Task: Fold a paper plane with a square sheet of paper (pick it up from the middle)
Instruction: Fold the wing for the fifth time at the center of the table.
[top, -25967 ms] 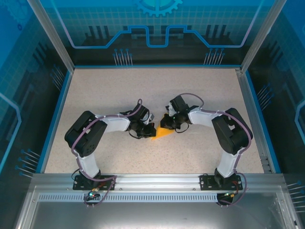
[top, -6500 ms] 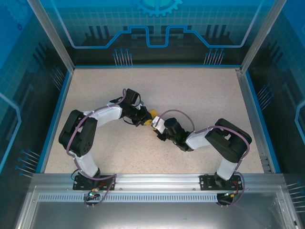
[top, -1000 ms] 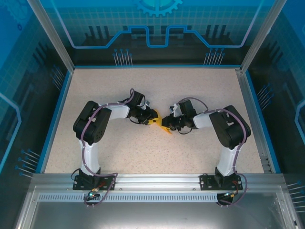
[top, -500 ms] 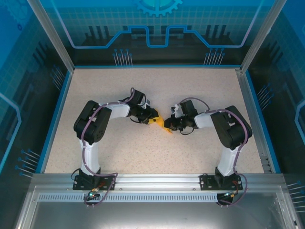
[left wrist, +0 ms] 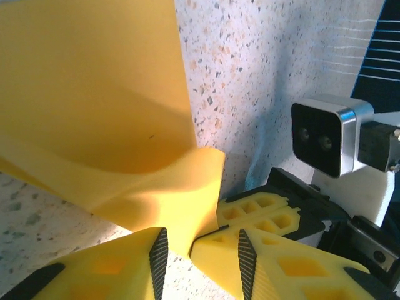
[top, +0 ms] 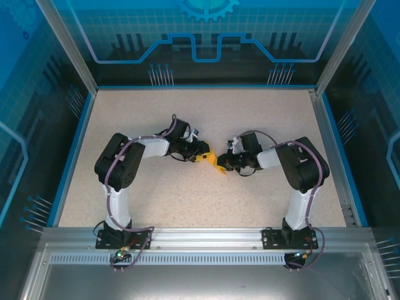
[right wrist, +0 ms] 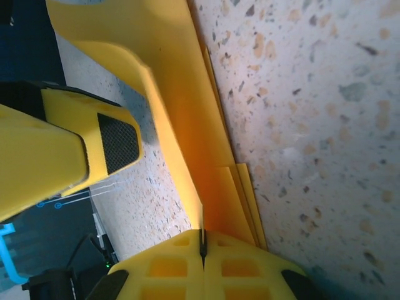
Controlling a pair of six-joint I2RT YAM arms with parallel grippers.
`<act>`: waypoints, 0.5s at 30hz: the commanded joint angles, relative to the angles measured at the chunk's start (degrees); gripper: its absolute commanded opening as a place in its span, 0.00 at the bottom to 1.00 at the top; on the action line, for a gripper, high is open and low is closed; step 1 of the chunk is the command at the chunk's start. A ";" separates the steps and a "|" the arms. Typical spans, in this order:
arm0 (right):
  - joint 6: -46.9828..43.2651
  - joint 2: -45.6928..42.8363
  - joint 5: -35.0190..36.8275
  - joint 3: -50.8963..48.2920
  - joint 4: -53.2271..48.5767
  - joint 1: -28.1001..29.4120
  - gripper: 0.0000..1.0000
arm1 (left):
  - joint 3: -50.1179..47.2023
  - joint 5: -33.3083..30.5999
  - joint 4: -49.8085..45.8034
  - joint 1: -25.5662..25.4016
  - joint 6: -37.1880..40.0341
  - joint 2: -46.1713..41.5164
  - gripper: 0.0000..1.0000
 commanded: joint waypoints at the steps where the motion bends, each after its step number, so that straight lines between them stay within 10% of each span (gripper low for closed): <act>1: 2.95 1.22 -1.90 -0.87 1.60 -1.28 0.00 | -1.03 2.22 2.53 -1.13 1.73 -1.51 0.38; 15: 5.88 2.77 -2.34 -0.88 1.42 -1.99 0.00 | 1.08 -0.84 0.50 -3.12 2.86 0.96 0.36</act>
